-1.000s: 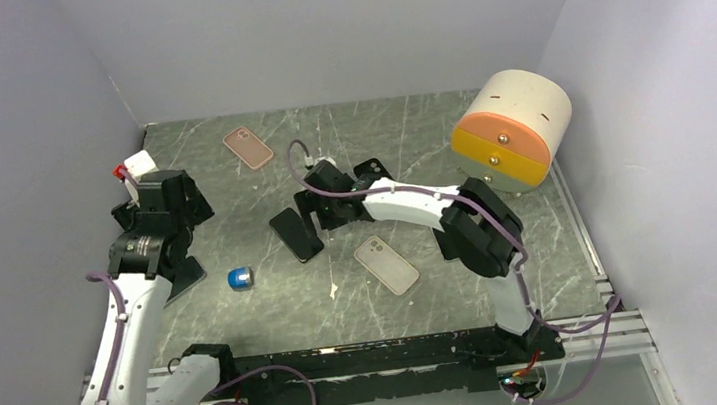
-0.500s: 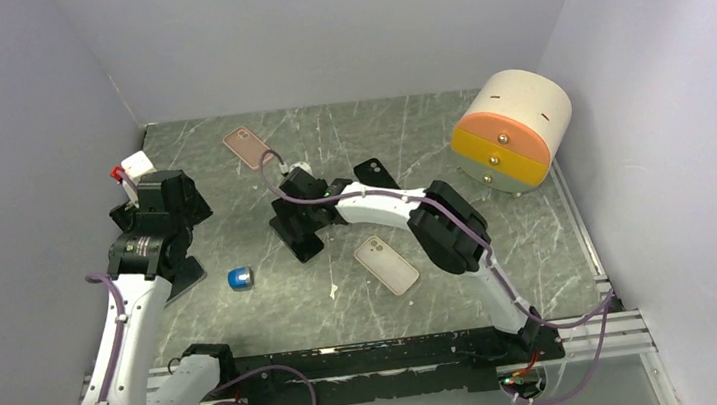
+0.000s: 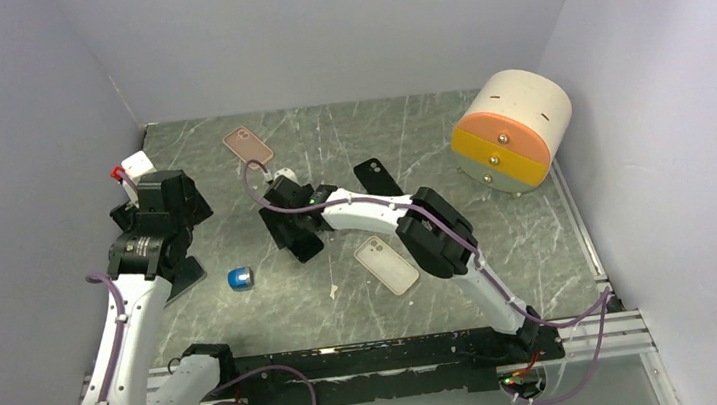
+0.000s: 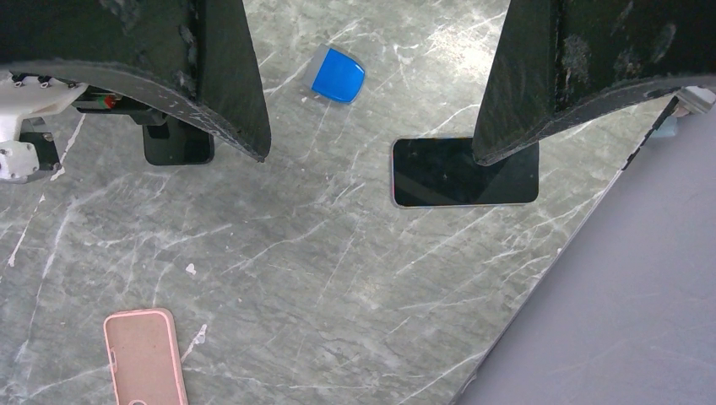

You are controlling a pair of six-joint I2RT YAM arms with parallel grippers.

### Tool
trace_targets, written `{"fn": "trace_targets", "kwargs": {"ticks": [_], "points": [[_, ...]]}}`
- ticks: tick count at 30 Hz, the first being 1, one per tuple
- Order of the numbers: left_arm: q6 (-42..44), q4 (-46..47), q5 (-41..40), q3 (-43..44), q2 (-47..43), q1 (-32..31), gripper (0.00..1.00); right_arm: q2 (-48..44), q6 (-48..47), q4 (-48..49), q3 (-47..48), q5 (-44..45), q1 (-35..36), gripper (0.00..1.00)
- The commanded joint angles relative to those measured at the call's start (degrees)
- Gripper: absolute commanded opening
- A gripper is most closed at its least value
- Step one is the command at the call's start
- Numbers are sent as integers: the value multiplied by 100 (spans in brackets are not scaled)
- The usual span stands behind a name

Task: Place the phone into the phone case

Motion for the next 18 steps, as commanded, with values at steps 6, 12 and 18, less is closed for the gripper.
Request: {"fn": "trace_targets", "kwargs": {"ticks": [6, 12, 18], "points": [[-62, 94, 9, 162, -61, 24, 95, 202, -119, -181, 239, 320, 31, 91], [-71, 86, 2, 156, -61, 24, 95, 212, -161, -201, 192, 495, 40, 90], [-92, 68, -31, 159, -65, 24, 95, 98, -176, -57, -25, 540, 98, 84]]}}
